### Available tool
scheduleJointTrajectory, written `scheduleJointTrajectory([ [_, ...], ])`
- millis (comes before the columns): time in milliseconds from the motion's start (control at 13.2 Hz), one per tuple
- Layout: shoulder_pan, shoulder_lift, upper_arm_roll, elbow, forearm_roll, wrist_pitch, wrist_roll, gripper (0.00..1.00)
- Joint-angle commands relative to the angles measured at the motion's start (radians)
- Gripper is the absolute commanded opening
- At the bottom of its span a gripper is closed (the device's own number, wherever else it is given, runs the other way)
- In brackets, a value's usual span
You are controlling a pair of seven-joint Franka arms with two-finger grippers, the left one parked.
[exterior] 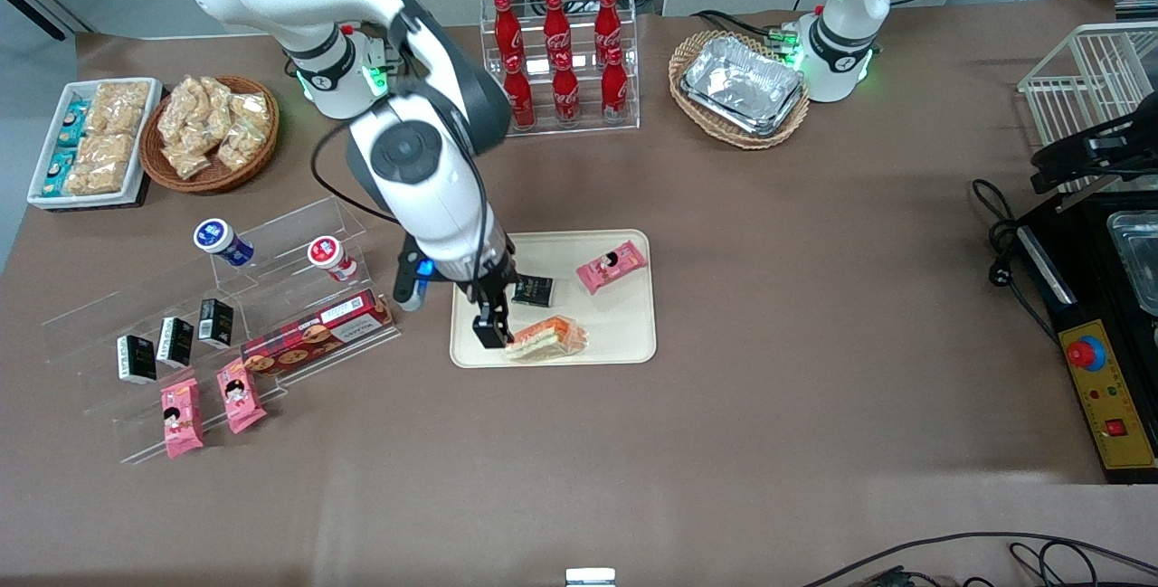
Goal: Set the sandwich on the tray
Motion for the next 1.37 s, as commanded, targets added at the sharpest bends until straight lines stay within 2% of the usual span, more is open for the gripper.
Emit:
scheduleJointTrajectory([
  [0,-0.067,-0.115,0.001,-0.021,0.012,-0.144,-0.279,1.0],
  [152,-0.138,-0.167,0.001,-0.022,0.065,-0.176,-0.425,1.0],
  [228,-0.169,-0.196,0.003,-0.022,0.072,-0.193,-0.538,1.0],
  [379,-0.213,-0.242,0.001,-0.03,0.07,-0.24,-0.809,1.0],
  [834,-0.483,-0.353,0.007,-0.033,0.064,-0.507,-1.515,1.0],
  [1062,-0.575,-0.416,0.001,-0.079,0.027,-0.523,-1.767,1.0],
  [1290,-0.615,-0.474,-0.006,-0.108,-0.029,-0.517,-2.027,1.0],
])
